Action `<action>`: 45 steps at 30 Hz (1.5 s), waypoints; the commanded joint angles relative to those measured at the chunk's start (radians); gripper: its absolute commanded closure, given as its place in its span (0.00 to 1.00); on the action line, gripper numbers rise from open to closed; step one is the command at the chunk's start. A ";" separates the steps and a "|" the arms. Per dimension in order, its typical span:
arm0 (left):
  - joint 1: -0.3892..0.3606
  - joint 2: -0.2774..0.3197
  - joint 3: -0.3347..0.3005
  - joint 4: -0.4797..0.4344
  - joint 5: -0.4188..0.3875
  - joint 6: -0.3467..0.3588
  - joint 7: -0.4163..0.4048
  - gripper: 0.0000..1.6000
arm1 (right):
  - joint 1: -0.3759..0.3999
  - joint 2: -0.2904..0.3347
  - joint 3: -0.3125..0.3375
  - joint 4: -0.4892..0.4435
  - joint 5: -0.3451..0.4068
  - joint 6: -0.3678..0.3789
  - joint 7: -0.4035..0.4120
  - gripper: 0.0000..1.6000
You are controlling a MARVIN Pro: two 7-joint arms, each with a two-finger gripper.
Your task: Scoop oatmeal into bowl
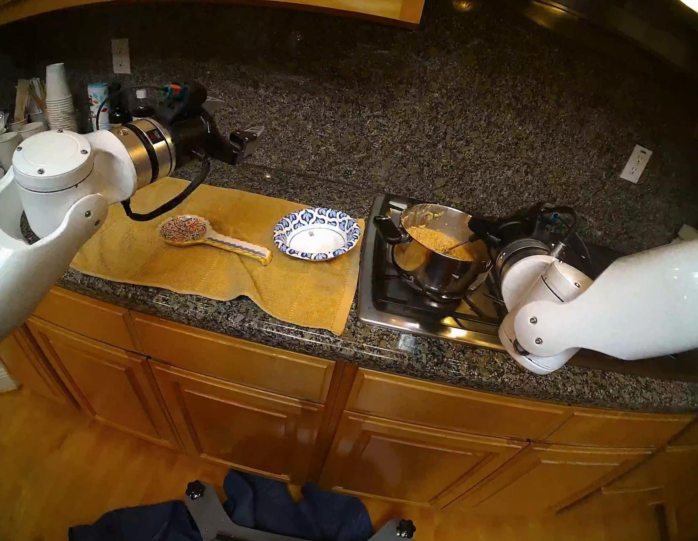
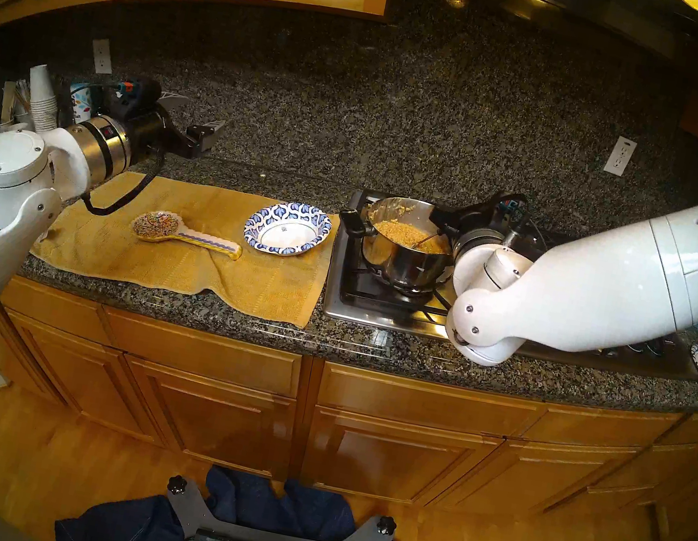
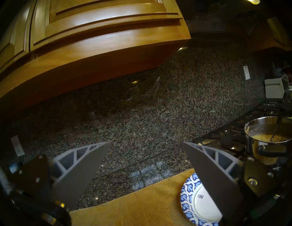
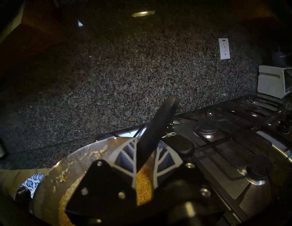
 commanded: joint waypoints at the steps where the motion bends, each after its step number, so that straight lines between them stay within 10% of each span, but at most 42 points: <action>1: -0.029 0.001 -0.019 -0.017 0.002 -0.022 -0.002 0.00 | -0.058 0.064 0.065 0.012 -0.052 0.002 -0.054 1.00; 28: -0.029 0.007 -0.016 -0.016 -0.002 -0.026 0.002 0.00 | -0.125 0.380 0.180 0.022 -0.124 0.002 -0.008 1.00; 45: -0.029 0.010 -0.015 -0.016 -0.004 -0.032 0.003 0.00 | -0.250 0.437 0.358 0.007 -0.132 0.002 0.025 1.00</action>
